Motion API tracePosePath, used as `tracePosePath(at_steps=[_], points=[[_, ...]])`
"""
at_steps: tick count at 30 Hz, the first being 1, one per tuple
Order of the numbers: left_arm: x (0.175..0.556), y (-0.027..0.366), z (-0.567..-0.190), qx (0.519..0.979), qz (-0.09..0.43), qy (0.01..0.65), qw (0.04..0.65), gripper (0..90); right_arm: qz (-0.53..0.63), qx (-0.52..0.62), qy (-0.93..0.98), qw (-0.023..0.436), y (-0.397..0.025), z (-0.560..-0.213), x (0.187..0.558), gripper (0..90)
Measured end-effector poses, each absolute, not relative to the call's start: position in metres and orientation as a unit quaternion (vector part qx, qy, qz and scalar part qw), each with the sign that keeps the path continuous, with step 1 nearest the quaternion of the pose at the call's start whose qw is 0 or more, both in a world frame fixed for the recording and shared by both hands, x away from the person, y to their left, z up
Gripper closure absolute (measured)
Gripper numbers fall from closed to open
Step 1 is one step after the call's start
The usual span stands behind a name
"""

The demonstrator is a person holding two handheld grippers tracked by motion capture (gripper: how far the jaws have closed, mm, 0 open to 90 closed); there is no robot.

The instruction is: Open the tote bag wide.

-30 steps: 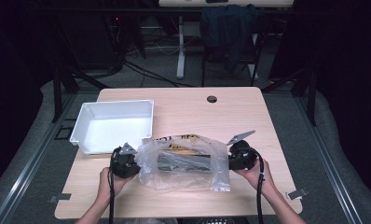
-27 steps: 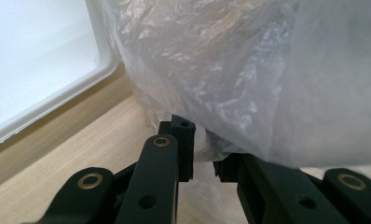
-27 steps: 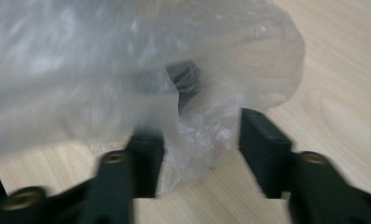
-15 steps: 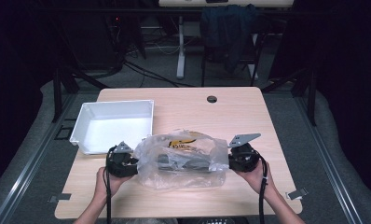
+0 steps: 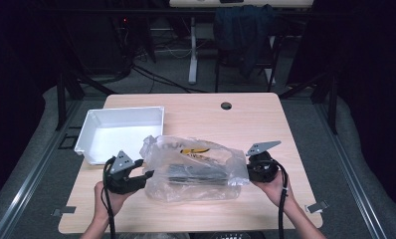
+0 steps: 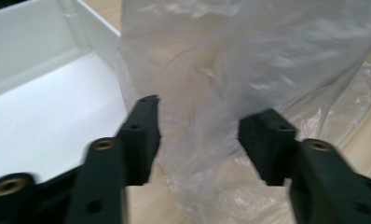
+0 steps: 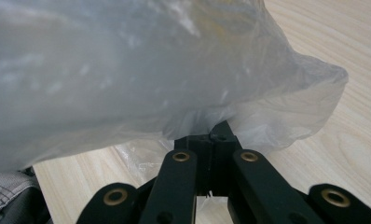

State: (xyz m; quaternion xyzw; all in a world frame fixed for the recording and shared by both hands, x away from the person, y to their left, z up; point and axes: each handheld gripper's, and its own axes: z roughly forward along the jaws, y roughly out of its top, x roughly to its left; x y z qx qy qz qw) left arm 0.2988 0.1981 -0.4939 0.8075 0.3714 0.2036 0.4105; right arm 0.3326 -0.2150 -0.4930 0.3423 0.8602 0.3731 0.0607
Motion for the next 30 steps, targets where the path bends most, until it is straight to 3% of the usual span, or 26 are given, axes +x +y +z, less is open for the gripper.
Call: tracePosePath(at_steps=[3, 4, 5, 23, 30], points=[[0.304, 0.194, -0.498, 0.811, 0.196, 0.367, 0.412, 80.5, 0.366, 0.345, 0.863, 0.048, -0.214, -0.496, 0.334, 90.0], [0.305, 0.194, -0.5, 0.814, 0.187, 0.364, 0.412, 80.5, 0.366, 0.345, 0.863, 0.048, -0.214, -0.496, 0.334, 90.0], [0.306, 0.194, -0.502, 0.816, 0.183, 0.365, 0.408, 86.7, 0.362, 0.346, 0.865, 0.042, -0.214, -0.498, 0.334, 90.0], [0.318, 0.21, -0.526, 0.834, 0.099, 0.398, 0.369, 90.0, 0.306, 0.355, 0.883, -0.015, -0.213, -0.521, 0.338, 90.0], [0.324, 0.208, -0.535, 0.844, 0.08, 0.402, 0.346, 90.0, 0.284, 0.361, 0.888, -0.018, -0.208, -0.531, 0.343, 90.0]])
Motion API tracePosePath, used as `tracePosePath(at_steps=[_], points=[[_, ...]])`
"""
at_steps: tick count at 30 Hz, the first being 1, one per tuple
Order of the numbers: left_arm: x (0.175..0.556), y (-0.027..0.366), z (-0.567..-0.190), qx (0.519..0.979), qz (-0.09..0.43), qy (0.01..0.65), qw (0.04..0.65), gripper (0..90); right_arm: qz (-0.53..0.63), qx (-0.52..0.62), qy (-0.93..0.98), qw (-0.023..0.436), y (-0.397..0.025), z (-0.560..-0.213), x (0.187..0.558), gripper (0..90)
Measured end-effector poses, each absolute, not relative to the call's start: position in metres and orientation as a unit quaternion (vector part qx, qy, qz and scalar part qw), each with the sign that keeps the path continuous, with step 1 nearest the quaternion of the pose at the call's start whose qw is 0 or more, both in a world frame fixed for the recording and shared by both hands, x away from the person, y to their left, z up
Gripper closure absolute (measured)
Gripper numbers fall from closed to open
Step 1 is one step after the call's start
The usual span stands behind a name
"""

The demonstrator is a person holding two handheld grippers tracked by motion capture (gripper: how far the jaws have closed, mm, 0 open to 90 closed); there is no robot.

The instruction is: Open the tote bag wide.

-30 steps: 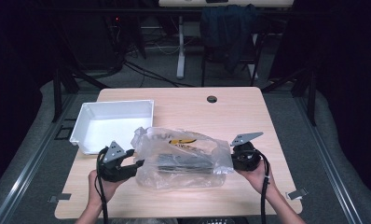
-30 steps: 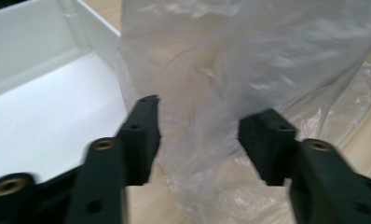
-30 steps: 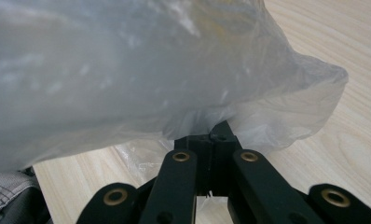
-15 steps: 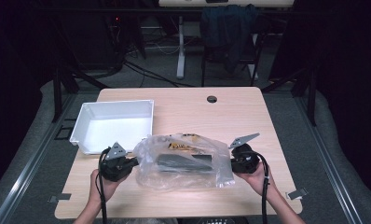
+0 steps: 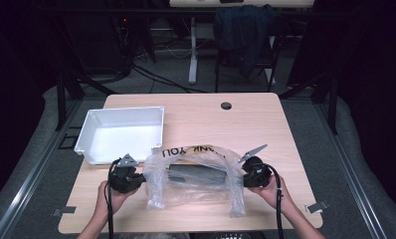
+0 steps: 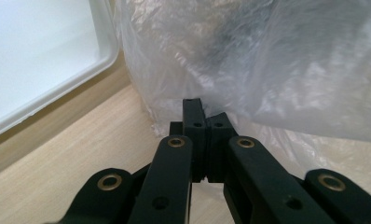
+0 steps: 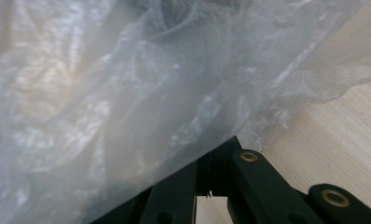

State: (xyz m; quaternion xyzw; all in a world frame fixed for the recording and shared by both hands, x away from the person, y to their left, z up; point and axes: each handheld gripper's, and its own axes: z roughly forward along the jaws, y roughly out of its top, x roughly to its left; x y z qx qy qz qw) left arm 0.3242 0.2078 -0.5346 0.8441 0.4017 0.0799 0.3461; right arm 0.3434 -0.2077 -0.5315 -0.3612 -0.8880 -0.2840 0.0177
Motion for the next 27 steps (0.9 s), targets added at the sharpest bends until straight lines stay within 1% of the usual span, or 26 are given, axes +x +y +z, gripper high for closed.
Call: tracePosePath(at_steps=[7, 14, 15, 17, 19, 21, 22, 23, 27], points=[[0.33, 0.201, -0.545, 0.853, 0.073, 0.402, 0.324, 90.0, -0.255, -0.363, -0.896, 0.014, -0.204, -0.542, 0.353, 90.0], [0.334, 0.194, -0.551, 0.863, 0.07, 0.396, 0.306, 90.0, -0.229, -0.36, -0.904, -0.001, -0.201, -0.546, 0.356, 89.8], [0.334, 0.194, -0.551, 0.863, 0.07, 0.396, 0.306, 90.0, -0.231, -0.362, -0.903, -0.001, -0.201, -0.546, 0.356, 87.6], [0.333, 0.194, -0.551, 0.86, 0.072, 0.4, 0.308, 90.0, -0.236, -0.369, -0.899, -0.006, -0.204, -0.542, 0.355, 77.3], [0.334, 0.196, -0.551, 0.861, 0.073, 0.4, 0.307, 90.0, -0.256, -0.379, -0.889, -0.009, -0.211, -0.533, 0.354, 63.1], [0.334, 0.197, -0.551, 0.86, 0.072, 0.401, 0.307, 90.0, -0.268, -0.385, -0.883, -0.014, -0.222, -0.521, 0.352, 52.7], [0.334, 0.197, -0.551, 0.861, 0.073, 0.4, 0.307, 90.0, -0.278, -0.388, -0.878, -0.019, -0.23, -0.512, 0.348, 44.8], [0.334, 0.197, -0.551, 0.861, 0.073, 0.4, 0.307, 89.9, -0.278, -0.388, -0.878, -0.019, -0.23, -0.512, 0.348, 44.8], [0.334, 0.195, -0.551, 0.86, 0.075, 0.4, 0.307, 89.9, -0.295, -0.391, -0.871, -0.037, -0.241, -0.496, 0.343, 36.2]])
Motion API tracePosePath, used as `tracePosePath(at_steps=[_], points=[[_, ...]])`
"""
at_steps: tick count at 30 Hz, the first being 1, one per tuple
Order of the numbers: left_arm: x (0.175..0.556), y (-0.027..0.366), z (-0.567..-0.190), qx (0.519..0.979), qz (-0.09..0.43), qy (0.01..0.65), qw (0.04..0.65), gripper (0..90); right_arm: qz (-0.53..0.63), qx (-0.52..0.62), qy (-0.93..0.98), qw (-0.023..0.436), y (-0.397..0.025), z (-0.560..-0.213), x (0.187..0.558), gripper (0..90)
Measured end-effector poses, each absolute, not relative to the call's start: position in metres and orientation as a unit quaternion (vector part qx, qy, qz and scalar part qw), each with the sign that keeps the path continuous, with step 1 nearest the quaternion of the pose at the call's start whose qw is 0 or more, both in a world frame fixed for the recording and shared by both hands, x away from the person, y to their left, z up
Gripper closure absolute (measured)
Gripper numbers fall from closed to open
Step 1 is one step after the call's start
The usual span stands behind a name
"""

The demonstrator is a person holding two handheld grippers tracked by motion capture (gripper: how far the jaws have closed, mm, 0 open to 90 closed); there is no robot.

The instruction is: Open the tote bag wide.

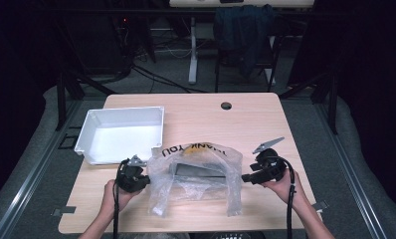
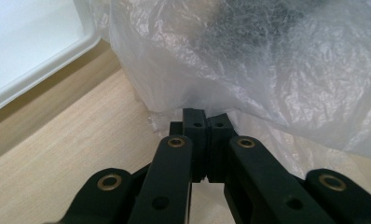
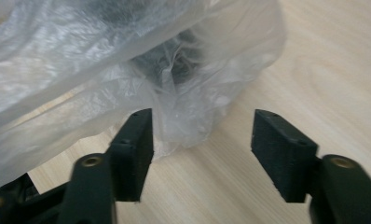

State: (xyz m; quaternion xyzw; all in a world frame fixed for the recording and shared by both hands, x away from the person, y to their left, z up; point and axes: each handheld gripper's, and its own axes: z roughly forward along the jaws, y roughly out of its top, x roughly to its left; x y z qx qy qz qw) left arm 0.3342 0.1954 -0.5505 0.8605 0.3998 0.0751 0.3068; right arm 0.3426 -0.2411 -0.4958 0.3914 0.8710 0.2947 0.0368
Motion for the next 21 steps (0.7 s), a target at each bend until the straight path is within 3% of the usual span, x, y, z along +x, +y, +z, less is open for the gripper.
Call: tracePosePath(at_steps=[1, 8, 12, 13, 14, 15, 17, 21], points=[[0.334, 0.195, -0.55, 0.861, 0.076, 0.4, 0.306, 89.8, 0.301, 0.395, 0.867, 0.039, -0.245, -0.487, 0.341, 30.9], [0.334, 0.195, -0.55, 0.865, 0.078, 0.394, 0.301, 89.7, 0.37, 0.398, 0.839, 0.036, -0.245, -0.455, 0.339, 21.5], [0.334, 0.195, -0.549, 0.864, 0.077, 0.396, 0.302, 89.3, 0.376, 0.388, 0.841, 0.018, -0.233, -0.455, 0.339, 21.8], [0.334, 0.195, -0.549, 0.864, 0.077, 0.396, 0.302, 88.2, 0.354, 0.389, 0.85, 0.013, -0.223, -0.462, 0.34, 34.9], [0.334, 0.196, -0.549, 0.864, 0.078, 0.395, 0.301, 88.2, 0.354, 0.389, 0.85, 0.013, -0.223, -0.462, 0.34, 34.9], [0.334, 0.196, -0.549, 0.865, 0.078, 0.395, 0.301, 87.4, 0.345, 0.391, 0.853, 0.014, -0.219, -0.467, 0.342, 47.0], [0.334, 0.197, -0.547, 0.865, 0.077, 0.395, 0.301, 83.5, 0.321, 0.397, 0.86, 0.009, -0.214, -0.48, 0.346, 62.6], [0.334, 0.201, -0.543, 0.862, 0.078, 0.397, 0.304, 71.6, 0.299, 0.403, 0.865, 0.005, -0.209, -0.496, 0.351, 82.8]])
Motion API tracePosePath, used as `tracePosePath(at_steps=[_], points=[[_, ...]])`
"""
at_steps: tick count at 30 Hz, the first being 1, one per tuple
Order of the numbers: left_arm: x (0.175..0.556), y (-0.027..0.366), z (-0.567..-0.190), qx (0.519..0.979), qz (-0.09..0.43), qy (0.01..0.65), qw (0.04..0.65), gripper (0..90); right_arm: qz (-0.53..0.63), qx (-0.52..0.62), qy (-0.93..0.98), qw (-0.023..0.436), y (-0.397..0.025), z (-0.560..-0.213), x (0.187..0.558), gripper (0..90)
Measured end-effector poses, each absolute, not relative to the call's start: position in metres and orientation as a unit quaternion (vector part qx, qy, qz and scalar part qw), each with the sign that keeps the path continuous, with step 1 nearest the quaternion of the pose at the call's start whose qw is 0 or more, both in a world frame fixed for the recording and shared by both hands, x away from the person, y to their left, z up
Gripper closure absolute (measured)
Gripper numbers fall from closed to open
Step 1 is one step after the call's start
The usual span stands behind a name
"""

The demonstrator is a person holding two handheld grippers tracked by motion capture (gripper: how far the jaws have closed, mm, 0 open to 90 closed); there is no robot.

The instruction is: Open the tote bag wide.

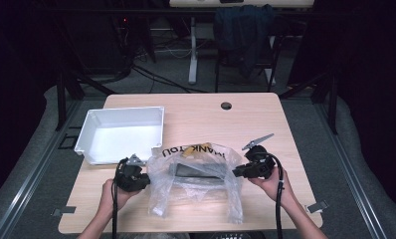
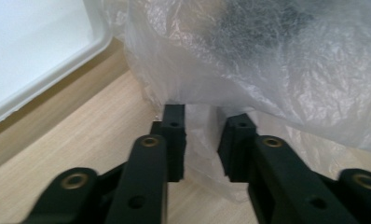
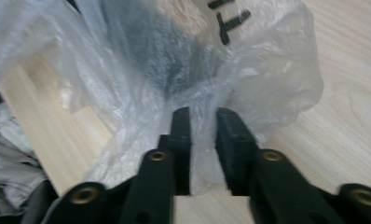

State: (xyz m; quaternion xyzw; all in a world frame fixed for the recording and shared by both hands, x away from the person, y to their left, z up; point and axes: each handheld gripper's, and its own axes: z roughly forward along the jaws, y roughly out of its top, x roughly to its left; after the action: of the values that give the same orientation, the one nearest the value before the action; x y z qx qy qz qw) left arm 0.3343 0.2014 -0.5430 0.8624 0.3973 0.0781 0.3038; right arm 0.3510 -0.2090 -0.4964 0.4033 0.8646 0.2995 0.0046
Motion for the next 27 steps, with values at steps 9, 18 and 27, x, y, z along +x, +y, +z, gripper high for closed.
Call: tracePosePath(at_steps=[9, 18, 27], points=[[0.326, 0.215, -0.528, 0.856, 0.08, 0.406, 0.308, 39.4, 0.294, 0.406, 0.865, 0.028, -0.21, -0.502, 0.352, 90.0], [0.308, 0.226, -0.512, 0.858, 0.076, 0.395, 0.319, 28.7, 0.305, 0.403, 0.862, 0.04, -0.213, -0.502, 0.352, 90.0], [0.294, 0.214, -0.491, 0.862, 0.079, 0.368, 0.34, 26.0, 0.298, 0.392, 0.869, 0.044, -0.211, -0.502, 0.351, 90.0]])
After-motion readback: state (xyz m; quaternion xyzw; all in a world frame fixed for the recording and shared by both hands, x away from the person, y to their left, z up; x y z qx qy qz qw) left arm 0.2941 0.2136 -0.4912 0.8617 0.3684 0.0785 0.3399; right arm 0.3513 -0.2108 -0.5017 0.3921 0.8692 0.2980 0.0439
